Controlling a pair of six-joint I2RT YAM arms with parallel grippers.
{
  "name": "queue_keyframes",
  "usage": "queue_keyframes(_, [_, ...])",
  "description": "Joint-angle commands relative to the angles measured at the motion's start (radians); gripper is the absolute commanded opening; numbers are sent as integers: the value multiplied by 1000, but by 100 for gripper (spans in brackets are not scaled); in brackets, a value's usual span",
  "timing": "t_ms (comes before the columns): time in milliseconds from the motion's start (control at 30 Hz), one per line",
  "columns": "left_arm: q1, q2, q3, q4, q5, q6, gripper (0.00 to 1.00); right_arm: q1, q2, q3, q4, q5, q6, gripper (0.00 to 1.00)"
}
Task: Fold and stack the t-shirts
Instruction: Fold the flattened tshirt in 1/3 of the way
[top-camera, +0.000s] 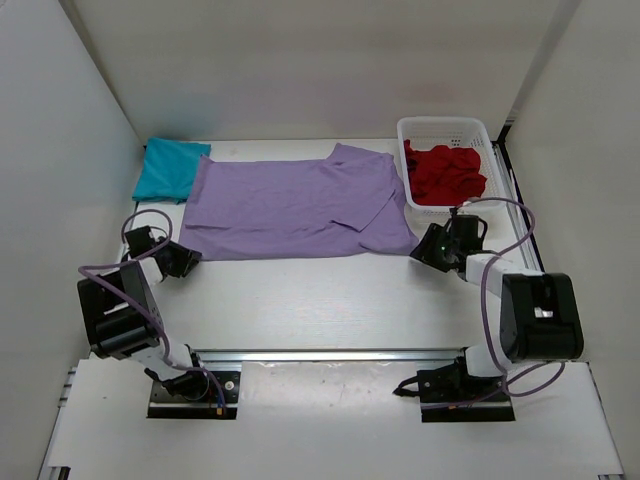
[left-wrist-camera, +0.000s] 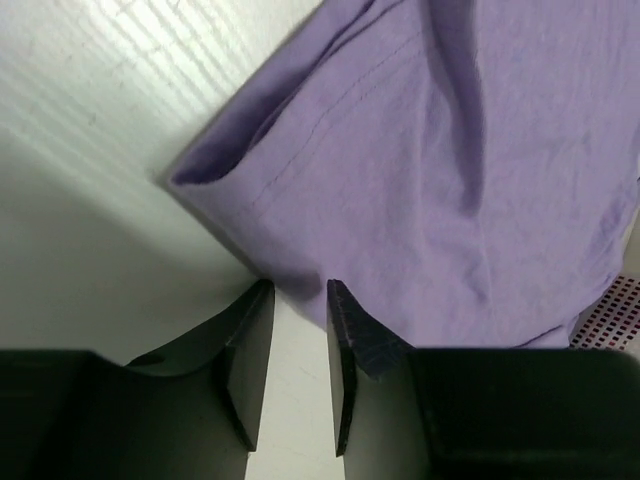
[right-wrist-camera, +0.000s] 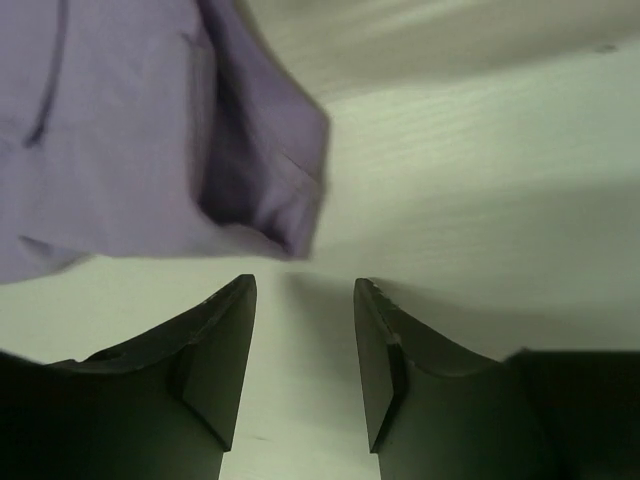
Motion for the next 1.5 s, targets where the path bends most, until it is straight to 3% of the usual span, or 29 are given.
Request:
queue_keyframes(0, [10, 52, 6, -5, -32, 9, 39, -12, 62, 35, 141, -43, 24, 43])
queue_keyframes(67, [16, 88, 16, 33, -18, 7, 28, -18, 112, 41, 185, -58, 30, 43])
queue_keyframes(133, [12, 108, 26, 38, -23, 0, 19, -15, 149, 78, 192, -66, 29, 38])
queue_keyframes(200, [1, 118, 42, 43, -30, -2, 5, -14, 186, 100, 204, -72, 35, 23])
queue_keyframes(233, [0, 118, 52, 43, -40, 0, 3, -9, 178, 110, 208, -67, 39, 14])
queue_keyframes(333, [-8, 135, 95, 12, -59, 12, 0, 2, 157, 115, 189, -58, 47, 0])
queue_keyframes(700, [73, 34, 53, -71, -59, 46, 0, -18, -156, -159, 69, -15, 118, 0])
queue_keyframes(900, [113, -130, -56, -134, -46, 63, 0, -92, -458, -299, -96, -43, 148, 0])
queue_keyframes(1067, [89, -361, -129, -287, -165, 98, 0, -139, -748, -348, -308, -52, 181, 0])
queue_keyframes(1100, [93, -398, -137, -307, -182, 96, 2, -126, -778, -353, -325, -38, 206, 0])
queue_keyframes(1167, [105, -434, -161, -322, -167, 98, 19, -72, -828, -347, -360, 21, 234, 1])
queue_keyframes(1233, [113, -446, -162, -335, -159, 110, 34, -75, -831, -341, -379, 55, 231, 18])
queue_keyframes(1267, [102, -445, -155, -354, -164, 110, 40, -90, -825, -330, -382, 45, 216, 22])
queue_keyframes(1400, [49, -489, -116, -368, -202, 112, 59, -136, -828, -281, -394, 28, 167, 38])
queue_keyframes(1467, [20, -503, -85, -359, -201, 112, 60, -91, -797, -234, -384, 26, 116, 38])
